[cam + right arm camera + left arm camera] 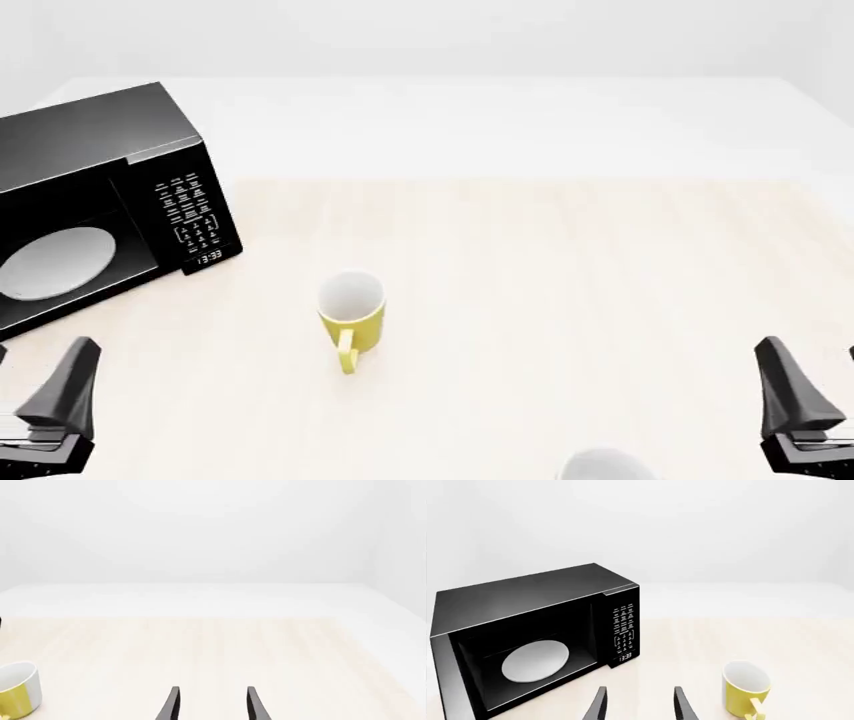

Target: Put the yellow and white mug in the microwave and close it.

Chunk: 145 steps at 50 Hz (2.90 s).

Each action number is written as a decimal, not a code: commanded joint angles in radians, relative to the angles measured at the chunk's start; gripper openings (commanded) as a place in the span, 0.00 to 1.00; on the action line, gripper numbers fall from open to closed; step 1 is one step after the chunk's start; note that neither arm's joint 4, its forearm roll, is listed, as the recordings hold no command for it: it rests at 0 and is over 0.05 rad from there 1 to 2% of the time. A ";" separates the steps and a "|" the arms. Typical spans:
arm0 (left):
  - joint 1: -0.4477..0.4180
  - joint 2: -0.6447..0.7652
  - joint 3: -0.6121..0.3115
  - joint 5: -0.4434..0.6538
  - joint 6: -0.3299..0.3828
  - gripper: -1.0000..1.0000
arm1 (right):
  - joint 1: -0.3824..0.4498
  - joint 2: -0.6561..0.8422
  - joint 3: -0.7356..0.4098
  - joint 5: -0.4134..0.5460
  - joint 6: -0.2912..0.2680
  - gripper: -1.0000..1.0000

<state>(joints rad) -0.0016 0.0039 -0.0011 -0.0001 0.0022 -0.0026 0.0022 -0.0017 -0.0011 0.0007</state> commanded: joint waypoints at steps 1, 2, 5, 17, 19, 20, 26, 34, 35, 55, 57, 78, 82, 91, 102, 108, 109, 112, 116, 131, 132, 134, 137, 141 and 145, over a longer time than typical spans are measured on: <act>-0.004 0.024 -0.001 -0.008 0.009 1.00 | -0.005 0.003 -0.003 -0.002 0.001 1.00; 0.000 0.036 0.000 -0.018 0.023 1.00 | -0.006 0.003 -0.003 -0.002 0.001 1.00; 0.003 0.042 0.000 -0.023 0.033 1.00 | -0.006 0.003 -0.003 -0.002 0.002 1.00; -0.034 0.013 -0.010 0.017 0.042 1.00 | -0.005 0.003 -0.003 -0.002 0.001 1.00; -0.055 0.014 -0.025 0.045 0.036 1.00 | -0.005 0.003 -0.003 -0.002 0.001 1.00; -0.062 0.017 -0.028 0.054 0.034 1.00 | -0.005 0.003 -0.003 -0.002 0.001 1.00; -0.100 0.015 -0.053 0.111 0.026 1.00 | -0.006 0.003 -0.003 -0.002 0.001 1.00; -0.156 0.007 -0.111 0.214 0.027 1.00 | -0.006 0.003 -0.003 -0.002 0.001 1.00; -0.164 0.007 -0.119 0.223 0.025 1.00 | -0.006 0.003 -0.003 -0.002 0.001 1.00; -0.312 0.240 -0.276 0.292 0.031 1.00 | -0.006 0.003 -0.003 -0.002 0.001 1.00; -0.323 0.289 -0.295 0.285 0.009 1.00 | -0.006 0.003 -0.003 -0.002 0.001 1.00; -0.436 0.563 -0.429 0.263 -0.167 1.00 | -0.006 0.003 -0.003 -0.002 0.001 1.00; -0.446 0.622 -0.429 0.244 -0.207 1.00 | -0.006 0.003 -0.003 -0.002 0.001 1.00; -0.463 0.739 -0.443 0.207 -0.279 1.00 | -0.006 0.003 -0.003 -0.002 0.001 1.00; -0.435 0.870 -0.420 0.117 -0.305 1.00 | -0.006 0.003 -0.003 -0.002 0.001 1.00; -0.415 0.931 -0.426 0.075 -0.293 1.00 | -0.006 0.003 -0.003 -0.002 0.001 1.00; -0.418 0.944 -0.427 0.068 -0.296 1.00 | -0.007 0.003 -0.003 -0.002 0.001 1.00; -0.428 0.969 -0.433 0.048 -0.292 1.00 | -0.007 0.003 -0.003 -0.002 0.001 1.00; -0.442 1.011 -0.440 0.019 -0.281 1.00 | -0.006 0.003 -0.003 -0.002 0.001 1.00; -0.482 1.128 -0.460 -0.050 -0.279 1.00 | -0.006 0.003 -0.003 -0.002 0.001 1.00; -0.486 1.137 -0.461 -0.056 -0.281 1.00 | -0.006 0.003 -0.003 -0.002 0.001 1.00; -0.486 1.155 -0.463 -0.065 -0.285 1.00 | -0.006 0.003 -0.003 -0.002 0.001 1.00; -0.490 1.181 -0.464 -0.080 -0.291 1.00 | -0.007 0.003 -0.003 -0.002 0.001 1.00; -0.496 1.211 -0.462 -0.097 -0.300 1.00 | -0.007 0.003 -0.003 -0.002 0.001 1.00; -0.499 1.239 -0.461 -0.115 -0.307 1.00 | -0.006 0.003 -0.003 -0.002 0.001 1.00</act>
<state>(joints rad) -0.4874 1.1673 -0.4603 -0.0698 -0.2898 -0.0089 0.0051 -0.0044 -0.0031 0.0015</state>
